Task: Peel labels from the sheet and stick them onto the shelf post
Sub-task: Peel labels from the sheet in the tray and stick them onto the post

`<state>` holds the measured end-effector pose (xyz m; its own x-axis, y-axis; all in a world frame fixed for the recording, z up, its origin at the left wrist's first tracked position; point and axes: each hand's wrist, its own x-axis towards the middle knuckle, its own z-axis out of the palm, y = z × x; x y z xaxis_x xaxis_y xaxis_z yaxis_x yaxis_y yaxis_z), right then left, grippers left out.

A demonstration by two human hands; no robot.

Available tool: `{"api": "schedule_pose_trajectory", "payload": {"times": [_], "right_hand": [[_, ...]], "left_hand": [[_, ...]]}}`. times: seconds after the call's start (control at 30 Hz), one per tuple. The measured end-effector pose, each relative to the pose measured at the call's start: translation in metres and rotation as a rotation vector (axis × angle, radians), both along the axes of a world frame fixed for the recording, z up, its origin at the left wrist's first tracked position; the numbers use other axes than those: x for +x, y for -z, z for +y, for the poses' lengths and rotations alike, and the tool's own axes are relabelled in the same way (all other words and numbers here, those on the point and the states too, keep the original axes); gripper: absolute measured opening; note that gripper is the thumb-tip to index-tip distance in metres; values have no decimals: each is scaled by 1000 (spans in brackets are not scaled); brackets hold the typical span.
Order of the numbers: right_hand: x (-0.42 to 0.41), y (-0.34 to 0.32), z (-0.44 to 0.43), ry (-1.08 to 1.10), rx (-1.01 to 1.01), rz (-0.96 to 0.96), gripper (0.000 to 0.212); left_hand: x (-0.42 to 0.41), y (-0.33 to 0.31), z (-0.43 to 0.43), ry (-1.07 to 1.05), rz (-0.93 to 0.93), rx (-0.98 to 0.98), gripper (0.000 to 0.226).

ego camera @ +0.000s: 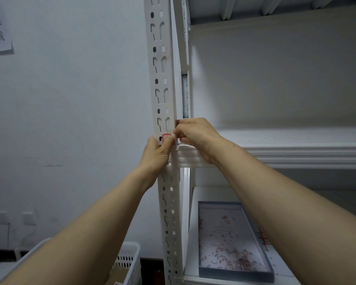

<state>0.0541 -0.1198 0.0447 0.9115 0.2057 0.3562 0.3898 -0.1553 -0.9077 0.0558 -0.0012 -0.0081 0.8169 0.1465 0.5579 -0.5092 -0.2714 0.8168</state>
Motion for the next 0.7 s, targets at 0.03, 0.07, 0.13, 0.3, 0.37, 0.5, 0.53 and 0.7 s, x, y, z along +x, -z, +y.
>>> {"api": "schedule_pose_trajectory", "payload": {"times": [0.03, 0.07, 0.13, 0.3, 0.37, 0.5, 0.53, 0.7], "right_hand": [[0, 0, 0, -3, 1, 1, 19], [0, 0, -1, -7, 1, 0, 20], [0, 1, 0, -13, -1, -2, 24], [0, 2, 0, -6, -5, -15, 28], [1, 2, -1, -1, -9, -14, 29], [-3, 1, -2, -14, 1, -4, 31], [-4, 0, -3, -21, 6, 0, 32], [-10, -2, -5, -33, 16, 12, 34]], "left_hand": [[-1, 1, 1, 18, 0, -5, 34], [-1, 1, 2, 30, 3, -18, 37], [2, 2, 5, -4, 20, -13, 51], [4, 0, 6, -87, 19, 87, 55], [4, 1, 5, -111, 26, 91, 39], [3, 0, 4, -99, 34, 99, 34], [1, -1, 4, -99, 45, 94, 35], [-6, -2, 3, -12, 72, 10, 48]]}}
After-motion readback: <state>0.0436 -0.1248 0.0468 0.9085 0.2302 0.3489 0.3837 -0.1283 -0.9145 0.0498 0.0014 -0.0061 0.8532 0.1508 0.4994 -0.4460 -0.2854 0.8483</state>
